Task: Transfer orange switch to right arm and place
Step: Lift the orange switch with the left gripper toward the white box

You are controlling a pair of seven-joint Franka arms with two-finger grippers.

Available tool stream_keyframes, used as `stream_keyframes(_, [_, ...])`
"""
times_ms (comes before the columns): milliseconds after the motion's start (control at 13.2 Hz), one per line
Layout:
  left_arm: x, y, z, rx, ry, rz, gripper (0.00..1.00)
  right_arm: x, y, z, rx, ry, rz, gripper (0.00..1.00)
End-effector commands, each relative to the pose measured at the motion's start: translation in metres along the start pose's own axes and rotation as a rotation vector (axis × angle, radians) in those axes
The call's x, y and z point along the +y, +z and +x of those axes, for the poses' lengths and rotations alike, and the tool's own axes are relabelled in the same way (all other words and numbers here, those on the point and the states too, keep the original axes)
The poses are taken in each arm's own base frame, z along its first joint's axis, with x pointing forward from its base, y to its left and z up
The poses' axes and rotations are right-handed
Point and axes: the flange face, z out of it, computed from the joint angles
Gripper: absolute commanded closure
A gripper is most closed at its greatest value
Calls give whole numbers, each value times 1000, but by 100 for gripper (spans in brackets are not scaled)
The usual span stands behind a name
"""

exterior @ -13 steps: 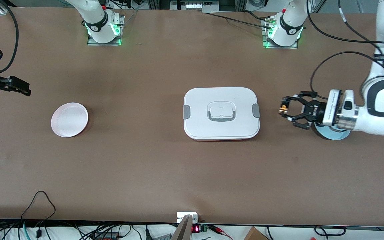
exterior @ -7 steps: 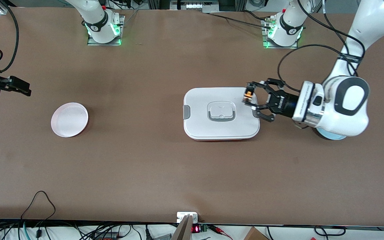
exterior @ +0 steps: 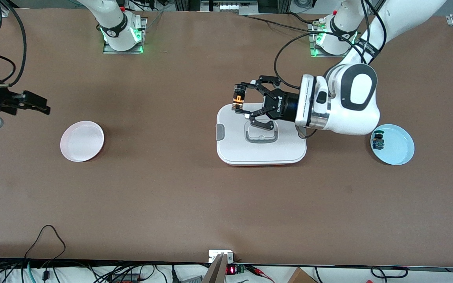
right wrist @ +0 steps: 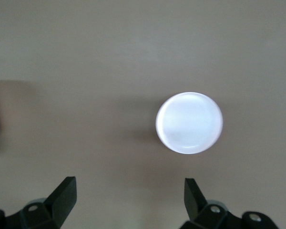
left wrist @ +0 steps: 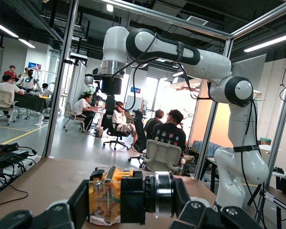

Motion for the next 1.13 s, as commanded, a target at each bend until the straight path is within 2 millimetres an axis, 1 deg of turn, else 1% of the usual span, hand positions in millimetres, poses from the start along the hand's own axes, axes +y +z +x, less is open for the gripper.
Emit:
stream_keyframes(0, [6, -19, 11, -1, 5, 38, 100, -14, -5, -1, 9, -12, 185, 0])
stream_keyframes(151, [17, -32, 18, -24, 22, 43, 100, -25, -2, -2, -16, -16, 297, 0])
stream_keyframes(378, [38, -42, 27, -48, 44, 44, 100, -47, -9, -3, -27, -33, 519, 0])
stream_keyframes(529, [44, -55, 34, -22, 53, 40, 100, -57, -6, 3, -22, -48, 632, 0])
stream_keyframes(604, [48, -55, 33, -17, 50, 36, 100, -68, 0, 8, -42, -46, 724, 0])
stream_keyframes(680, [50, -58, 35, -12, 53, 37, 100, -75, 11, 12, -66, -32, 818, 0])
stream_keyframes(755, [50, -61, 35, -9, 50, 41, 100, -83, 19, 17, -83, -17, 912, 0])
stream_keyframes(831, [51, -62, 35, -6, 51, 35, 100, -90, 23, 22, -96, -10, 996, 0])
stream_keyframes(906, [52, -62, 35, -4, 51, 31, 100, -95, 34, 30, -113, 8, 1057, 0])
stream_keyframes(982, [51, -64, 36, -3, 56, 34, 100, -106, 45, 39, -130, 19, 1125, 0])
stream_keyframes(1058, [51, -64, 36, -3, 59, 34, 100, -119, 50, 41, -144, 20, 1185, 0])
